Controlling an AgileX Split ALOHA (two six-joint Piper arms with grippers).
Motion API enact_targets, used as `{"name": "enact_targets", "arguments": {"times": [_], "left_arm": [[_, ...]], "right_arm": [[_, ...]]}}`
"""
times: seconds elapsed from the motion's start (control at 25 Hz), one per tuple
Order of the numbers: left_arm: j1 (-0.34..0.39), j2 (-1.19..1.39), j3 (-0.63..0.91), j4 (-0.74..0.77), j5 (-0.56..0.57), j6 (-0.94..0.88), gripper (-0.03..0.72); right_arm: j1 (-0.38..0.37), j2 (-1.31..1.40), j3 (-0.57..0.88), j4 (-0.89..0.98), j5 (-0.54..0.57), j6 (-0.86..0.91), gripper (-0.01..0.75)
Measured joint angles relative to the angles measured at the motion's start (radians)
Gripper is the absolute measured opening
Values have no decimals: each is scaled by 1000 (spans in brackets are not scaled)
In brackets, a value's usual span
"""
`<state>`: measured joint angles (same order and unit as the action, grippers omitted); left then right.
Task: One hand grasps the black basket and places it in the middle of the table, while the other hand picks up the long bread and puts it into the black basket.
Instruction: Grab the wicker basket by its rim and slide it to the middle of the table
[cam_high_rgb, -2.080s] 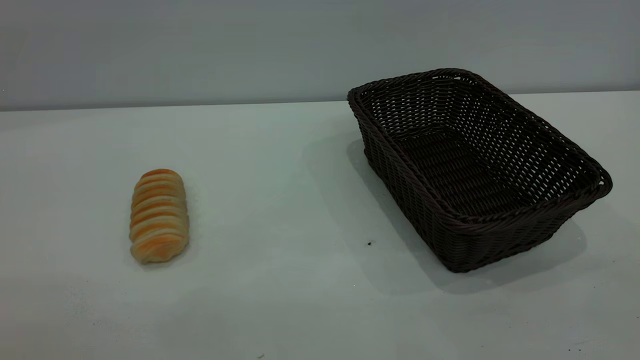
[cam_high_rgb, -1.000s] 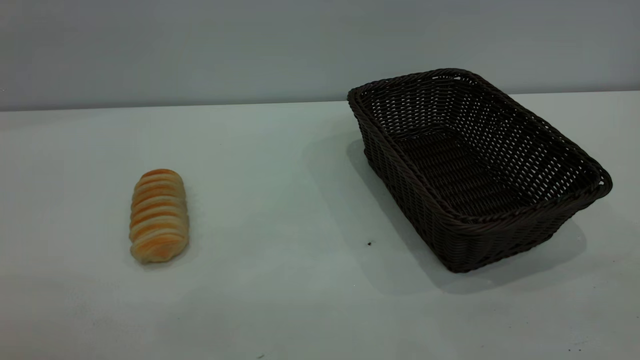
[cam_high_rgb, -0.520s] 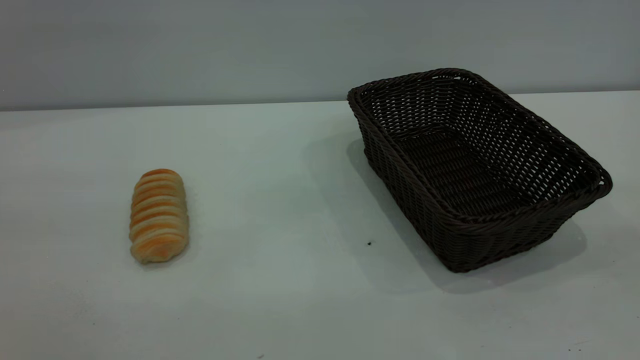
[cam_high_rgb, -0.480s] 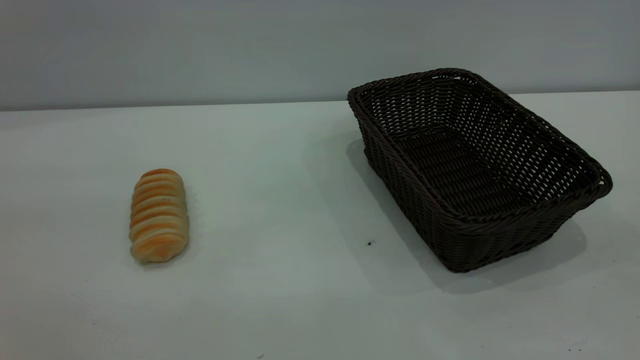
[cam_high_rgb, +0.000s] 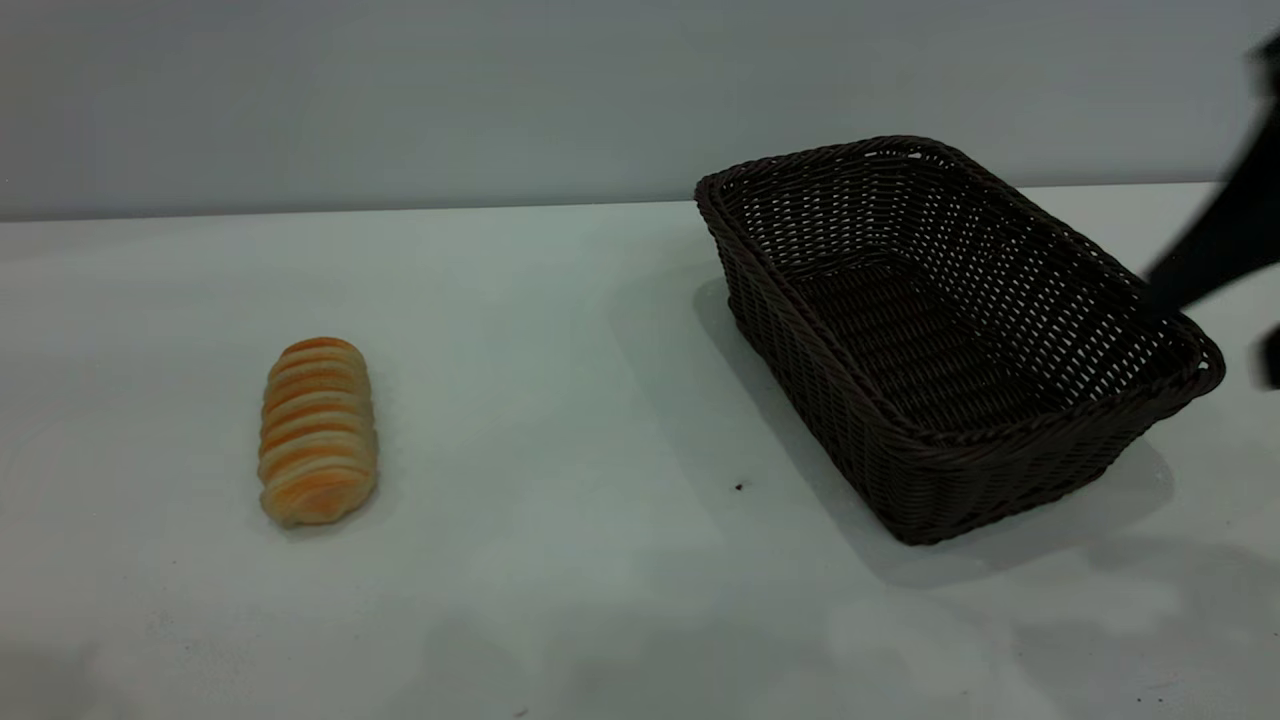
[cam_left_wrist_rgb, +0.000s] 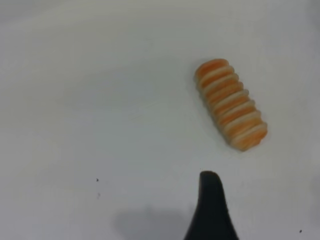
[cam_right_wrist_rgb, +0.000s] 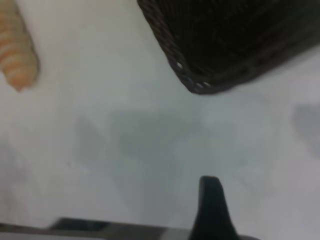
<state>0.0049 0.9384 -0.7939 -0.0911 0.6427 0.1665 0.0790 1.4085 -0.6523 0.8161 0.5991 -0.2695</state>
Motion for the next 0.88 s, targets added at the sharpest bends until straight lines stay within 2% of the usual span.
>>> {"name": "enact_targets", "arguments": {"times": [0.16,0.52,0.72,0.88], "left_arm": [[0,5,0,-3,-19,0,592],[0,5,0,-25,-29,0,592],[0,5,0,-25,-29,0,592],[0,5,0,-25,-29,0,592]], "right_arm": [[10,171,-30,128,-73,38,569],[10,437,-111,318,-141,107,569],[10,544,-126,441,-252,113,567],[10,627,-130,560,-309,113,498]]}}
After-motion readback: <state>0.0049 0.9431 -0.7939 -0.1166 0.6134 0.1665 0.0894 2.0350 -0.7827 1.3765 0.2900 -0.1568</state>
